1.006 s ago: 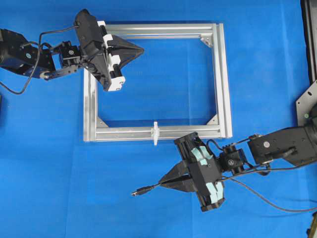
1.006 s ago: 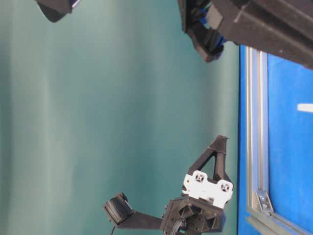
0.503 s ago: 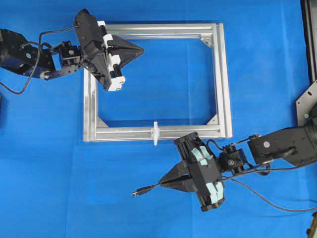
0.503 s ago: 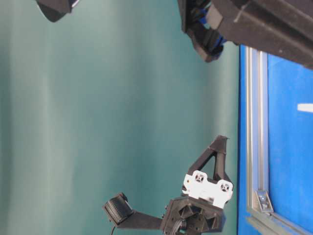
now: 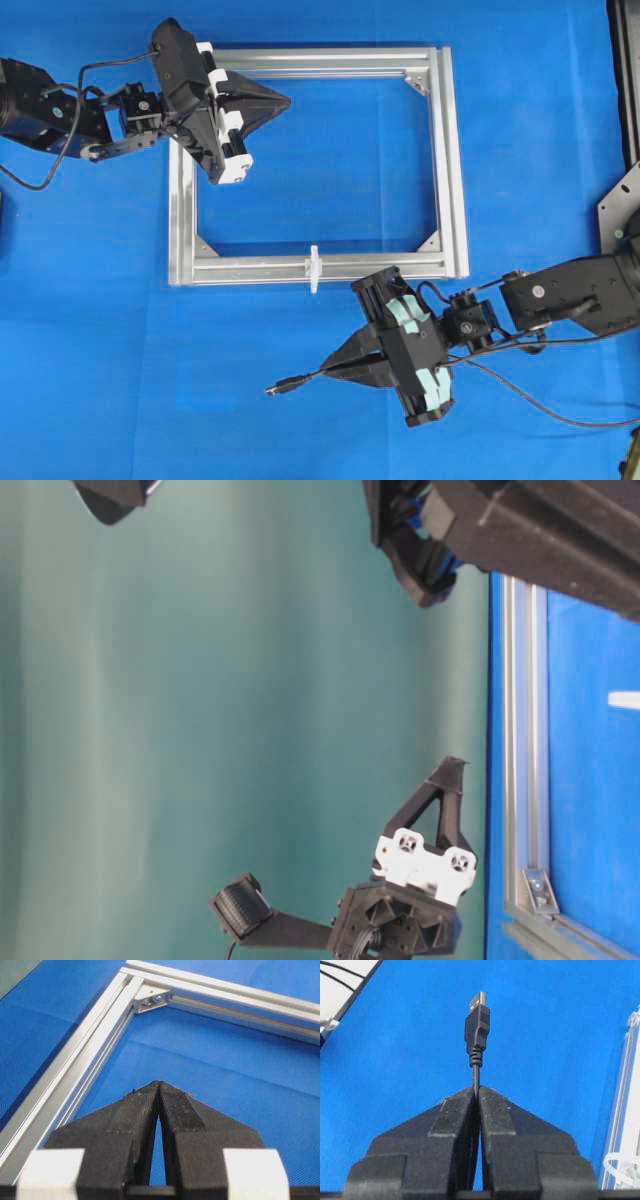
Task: Insert the wire through the string loop located in the center.
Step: 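Lift the cable and carry it left toward the white zip-tie loop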
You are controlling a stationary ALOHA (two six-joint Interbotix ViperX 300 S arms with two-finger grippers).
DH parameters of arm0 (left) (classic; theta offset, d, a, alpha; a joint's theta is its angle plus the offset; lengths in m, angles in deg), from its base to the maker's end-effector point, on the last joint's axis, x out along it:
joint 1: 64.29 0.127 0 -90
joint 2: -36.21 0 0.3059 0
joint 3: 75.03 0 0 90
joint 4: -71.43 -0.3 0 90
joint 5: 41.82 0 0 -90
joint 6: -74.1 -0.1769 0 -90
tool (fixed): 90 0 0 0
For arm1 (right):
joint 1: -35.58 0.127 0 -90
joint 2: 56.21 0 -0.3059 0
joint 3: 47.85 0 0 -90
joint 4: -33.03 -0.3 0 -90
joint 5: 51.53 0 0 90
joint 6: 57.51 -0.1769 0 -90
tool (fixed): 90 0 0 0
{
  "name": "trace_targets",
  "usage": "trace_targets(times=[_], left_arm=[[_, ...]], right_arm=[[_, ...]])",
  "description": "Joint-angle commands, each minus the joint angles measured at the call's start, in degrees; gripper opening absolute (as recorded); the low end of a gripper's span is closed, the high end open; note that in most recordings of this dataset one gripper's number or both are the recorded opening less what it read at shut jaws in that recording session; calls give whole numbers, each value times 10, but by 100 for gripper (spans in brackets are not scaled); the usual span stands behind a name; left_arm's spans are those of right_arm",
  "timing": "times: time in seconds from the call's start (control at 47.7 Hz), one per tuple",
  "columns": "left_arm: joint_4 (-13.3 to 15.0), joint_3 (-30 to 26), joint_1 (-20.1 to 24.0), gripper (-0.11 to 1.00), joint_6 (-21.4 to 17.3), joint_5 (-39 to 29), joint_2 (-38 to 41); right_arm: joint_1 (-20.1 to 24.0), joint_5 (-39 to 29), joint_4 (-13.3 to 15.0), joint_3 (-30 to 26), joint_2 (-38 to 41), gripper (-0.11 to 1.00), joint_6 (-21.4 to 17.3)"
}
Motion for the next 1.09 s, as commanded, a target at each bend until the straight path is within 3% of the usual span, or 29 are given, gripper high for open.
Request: trace_targets(times=[0.0,0.545,1.069], left_arm=[[-2,-4,-1,0,1,3,-18],[-2,-4,-4,0,0,3,-18],[-2,-3,-4,0,2,3,-18]], right_arm=[[0,3,1,-7,-15,-3,0],[-1,2,0,17,-29,-3,0],[-1,-4,-4,133,-112,-3,-4]])
